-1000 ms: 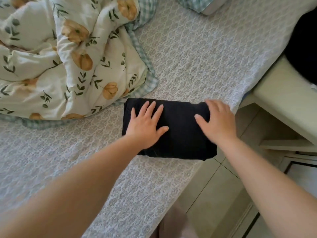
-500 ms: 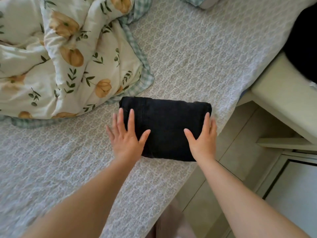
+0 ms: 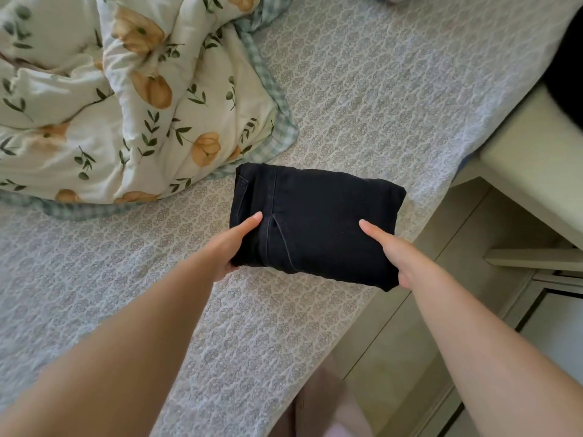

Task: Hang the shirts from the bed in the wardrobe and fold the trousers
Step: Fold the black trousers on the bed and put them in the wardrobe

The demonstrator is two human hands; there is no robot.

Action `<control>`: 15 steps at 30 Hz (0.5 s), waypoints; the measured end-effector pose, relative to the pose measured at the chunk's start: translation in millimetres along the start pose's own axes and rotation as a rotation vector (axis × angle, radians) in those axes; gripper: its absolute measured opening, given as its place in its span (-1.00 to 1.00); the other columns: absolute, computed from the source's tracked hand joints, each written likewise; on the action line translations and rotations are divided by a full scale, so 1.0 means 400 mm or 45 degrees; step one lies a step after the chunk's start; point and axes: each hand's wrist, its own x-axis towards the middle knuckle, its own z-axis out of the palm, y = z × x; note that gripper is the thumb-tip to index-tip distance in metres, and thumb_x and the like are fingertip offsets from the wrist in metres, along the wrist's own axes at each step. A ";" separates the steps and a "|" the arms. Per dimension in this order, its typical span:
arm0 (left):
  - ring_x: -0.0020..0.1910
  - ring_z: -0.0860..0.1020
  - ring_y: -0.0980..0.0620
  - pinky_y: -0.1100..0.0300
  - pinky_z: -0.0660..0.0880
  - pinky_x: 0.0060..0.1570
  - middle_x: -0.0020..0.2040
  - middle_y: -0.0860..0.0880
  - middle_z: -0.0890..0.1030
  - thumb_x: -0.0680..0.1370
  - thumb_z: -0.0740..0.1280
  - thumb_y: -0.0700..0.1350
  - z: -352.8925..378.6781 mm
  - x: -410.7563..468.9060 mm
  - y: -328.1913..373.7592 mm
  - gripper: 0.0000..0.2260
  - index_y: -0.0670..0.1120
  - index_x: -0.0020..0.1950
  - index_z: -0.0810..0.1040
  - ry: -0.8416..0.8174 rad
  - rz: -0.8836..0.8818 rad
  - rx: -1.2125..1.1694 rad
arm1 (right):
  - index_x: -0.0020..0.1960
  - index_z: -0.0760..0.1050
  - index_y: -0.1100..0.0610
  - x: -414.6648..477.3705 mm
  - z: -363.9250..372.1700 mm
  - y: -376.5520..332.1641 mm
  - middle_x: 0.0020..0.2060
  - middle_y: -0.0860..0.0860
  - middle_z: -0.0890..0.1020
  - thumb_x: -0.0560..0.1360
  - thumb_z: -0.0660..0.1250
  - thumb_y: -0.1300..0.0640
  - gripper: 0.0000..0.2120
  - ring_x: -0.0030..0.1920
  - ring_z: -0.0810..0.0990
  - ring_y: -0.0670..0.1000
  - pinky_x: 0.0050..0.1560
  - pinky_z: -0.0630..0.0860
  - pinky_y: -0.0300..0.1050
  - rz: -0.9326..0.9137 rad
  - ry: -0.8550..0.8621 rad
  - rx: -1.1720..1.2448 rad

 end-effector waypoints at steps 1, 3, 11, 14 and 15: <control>0.07 0.61 -0.02 0.09 0.53 0.09 0.09 -0.02 0.64 0.11 0.53 0.30 -0.009 -0.001 0.006 -0.19 -0.08 0.22 0.47 -0.089 -0.040 -0.012 | 0.07 0.53 0.01 0.000 -0.002 0.003 -0.04 -0.01 0.67 -0.02 0.51 -0.32 -0.25 -0.01 0.63 0.04 -0.01 0.56 -0.04 0.008 -0.030 0.008; 0.03 0.64 -0.05 0.05 0.57 -0.01 0.06 -0.06 0.67 0.09 0.56 0.25 -0.022 -0.001 0.005 -0.21 -0.06 0.23 0.49 -0.200 -0.084 -0.035 | 0.00 0.56 -0.03 -0.001 -0.007 0.013 -0.16 -0.04 0.70 0.02 0.52 -0.27 -0.38 -0.10 0.67 0.01 -0.22 0.56 -0.13 0.022 -0.077 0.051; -0.01 0.66 -0.05 0.07 0.61 -0.16 0.02 -0.07 0.68 0.26 0.52 0.05 0.003 -0.041 -0.038 -0.43 -0.12 0.20 0.49 -0.297 0.026 -0.221 | 0.11 0.58 0.11 -0.043 -0.035 0.081 -0.01 0.11 0.68 0.24 0.48 -0.04 -0.52 -0.05 0.68 0.12 -0.26 0.61 -0.04 0.068 -0.304 0.379; 0.01 0.65 -0.05 0.07 0.60 -0.12 0.05 -0.08 0.68 0.25 0.53 0.02 0.003 -0.099 -0.011 -0.42 -0.14 0.20 0.48 -0.265 0.081 -0.162 | 0.14 0.55 0.14 -0.102 -0.045 0.076 0.01 0.13 0.68 0.25 0.45 0.01 -0.52 -0.03 0.67 0.14 -0.22 0.62 -0.01 0.035 -0.297 0.458; 0.02 0.65 -0.06 0.05 0.60 -0.10 0.06 -0.09 0.67 0.24 0.54 0.01 0.001 -0.124 0.006 -0.40 -0.14 0.20 0.48 -0.253 0.108 -0.143 | 0.15 0.54 0.15 -0.128 -0.049 0.065 0.02 0.13 0.67 0.26 0.44 0.03 -0.52 -0.02 0.67 0.15 -0.21 0.62 0.00 0.014 -0.303 0.477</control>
